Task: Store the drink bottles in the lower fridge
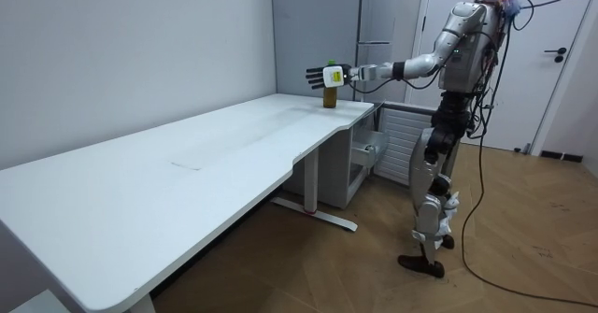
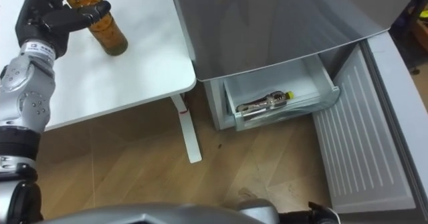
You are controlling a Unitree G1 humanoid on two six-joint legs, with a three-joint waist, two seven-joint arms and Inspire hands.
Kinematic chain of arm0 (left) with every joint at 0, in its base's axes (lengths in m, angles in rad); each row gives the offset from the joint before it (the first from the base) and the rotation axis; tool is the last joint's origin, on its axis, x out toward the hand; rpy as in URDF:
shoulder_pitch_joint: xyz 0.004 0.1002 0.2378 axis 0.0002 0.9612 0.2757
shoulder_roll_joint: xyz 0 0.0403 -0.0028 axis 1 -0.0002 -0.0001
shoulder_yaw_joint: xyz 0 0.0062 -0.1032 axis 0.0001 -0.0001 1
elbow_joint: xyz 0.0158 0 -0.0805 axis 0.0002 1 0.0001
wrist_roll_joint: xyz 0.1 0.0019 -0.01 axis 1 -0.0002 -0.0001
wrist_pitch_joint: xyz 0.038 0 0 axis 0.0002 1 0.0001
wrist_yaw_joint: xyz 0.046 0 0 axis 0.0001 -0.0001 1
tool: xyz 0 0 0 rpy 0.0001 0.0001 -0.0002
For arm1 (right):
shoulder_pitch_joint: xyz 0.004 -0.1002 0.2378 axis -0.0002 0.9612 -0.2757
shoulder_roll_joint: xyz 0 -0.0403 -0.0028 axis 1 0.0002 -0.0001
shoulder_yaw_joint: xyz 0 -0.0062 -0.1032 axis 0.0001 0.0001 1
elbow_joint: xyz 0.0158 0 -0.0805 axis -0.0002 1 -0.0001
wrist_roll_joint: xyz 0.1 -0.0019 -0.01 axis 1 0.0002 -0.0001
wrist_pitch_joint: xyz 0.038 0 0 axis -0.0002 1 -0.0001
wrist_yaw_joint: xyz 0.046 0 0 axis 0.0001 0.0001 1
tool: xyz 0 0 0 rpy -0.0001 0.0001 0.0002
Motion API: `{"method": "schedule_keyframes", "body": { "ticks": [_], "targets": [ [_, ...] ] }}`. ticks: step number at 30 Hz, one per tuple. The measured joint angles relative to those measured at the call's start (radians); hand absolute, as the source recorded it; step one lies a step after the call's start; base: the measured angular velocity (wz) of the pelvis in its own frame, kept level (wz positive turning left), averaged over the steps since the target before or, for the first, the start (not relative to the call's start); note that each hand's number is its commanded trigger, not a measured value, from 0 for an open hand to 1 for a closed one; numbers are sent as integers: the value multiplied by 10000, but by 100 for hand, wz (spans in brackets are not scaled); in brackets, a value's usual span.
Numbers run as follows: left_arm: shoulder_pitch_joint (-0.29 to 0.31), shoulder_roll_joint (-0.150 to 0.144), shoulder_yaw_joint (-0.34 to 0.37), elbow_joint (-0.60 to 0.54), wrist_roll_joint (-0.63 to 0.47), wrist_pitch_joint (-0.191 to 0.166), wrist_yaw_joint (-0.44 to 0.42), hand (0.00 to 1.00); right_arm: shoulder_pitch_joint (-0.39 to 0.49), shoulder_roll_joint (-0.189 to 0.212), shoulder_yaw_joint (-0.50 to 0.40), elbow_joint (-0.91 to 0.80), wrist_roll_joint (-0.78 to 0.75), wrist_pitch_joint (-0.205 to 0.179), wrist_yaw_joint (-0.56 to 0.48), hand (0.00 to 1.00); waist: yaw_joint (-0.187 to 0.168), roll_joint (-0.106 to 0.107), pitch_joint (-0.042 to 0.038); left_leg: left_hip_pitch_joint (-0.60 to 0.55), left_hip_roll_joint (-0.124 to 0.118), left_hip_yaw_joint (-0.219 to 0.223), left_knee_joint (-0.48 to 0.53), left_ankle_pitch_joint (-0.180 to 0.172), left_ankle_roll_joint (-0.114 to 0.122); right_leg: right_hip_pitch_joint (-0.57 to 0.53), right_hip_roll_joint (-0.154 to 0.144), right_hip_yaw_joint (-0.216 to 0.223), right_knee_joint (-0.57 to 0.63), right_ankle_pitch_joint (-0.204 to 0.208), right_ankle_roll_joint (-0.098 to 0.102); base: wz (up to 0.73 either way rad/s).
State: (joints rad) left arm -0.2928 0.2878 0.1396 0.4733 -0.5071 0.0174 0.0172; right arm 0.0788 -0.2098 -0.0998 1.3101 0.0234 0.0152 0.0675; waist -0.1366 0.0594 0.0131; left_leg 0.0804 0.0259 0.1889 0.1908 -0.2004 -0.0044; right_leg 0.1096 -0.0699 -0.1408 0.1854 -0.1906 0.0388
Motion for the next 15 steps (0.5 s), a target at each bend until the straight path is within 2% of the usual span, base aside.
{"method": "schedule_keyframes", "body": {
  "ticks": [7, 9, 10, 11, 15],
  "targets": [
    [0, 1, -55, 69, -6, 0, -25, 0, 8, 0, 1, 9, -312, 91, -50, 0, -8, -22, 9, -8, -1, 5, 11, 1, 2, -30, -1, 14, 16, -2, 3, 0],
    [0, 1, -55, 142, -6, 1, -25, 71, 16, 4, 2, 22, -325, 101, -116, 0, -12, -30, 14, -10, -1, 6, 33, 1, 2, -42, -3, 16, 11, -4, 6, 0],
    [0, 1, -55, 169, -5, 1, -25, 94, 16, 4, 2, 34, -332, 109, -128, 0, -13, -36, 17, -11, -1, 6, 42, 1, 2, -49, -3, 17, 8, -6, 9, 0],
    [0, 1, -55, 189, -4, 15, -20, 100, 17, 4, 2, 44, -349, 155, -140, 0, -14, -52, 19, -11, -1, 6, 51, 1, 2, -58, -4, 18, 1, -9, 14, 0],
    [-1, 15, -56, 189, -8, 34, -22, 100, 3, 3, 2, 42, -687, 303, -138, 0, -13, -119, -5, -13, -6, 20, 60, 1, 2, -72, -8, 37, -4, -32, 21, 0]
  ]
}}
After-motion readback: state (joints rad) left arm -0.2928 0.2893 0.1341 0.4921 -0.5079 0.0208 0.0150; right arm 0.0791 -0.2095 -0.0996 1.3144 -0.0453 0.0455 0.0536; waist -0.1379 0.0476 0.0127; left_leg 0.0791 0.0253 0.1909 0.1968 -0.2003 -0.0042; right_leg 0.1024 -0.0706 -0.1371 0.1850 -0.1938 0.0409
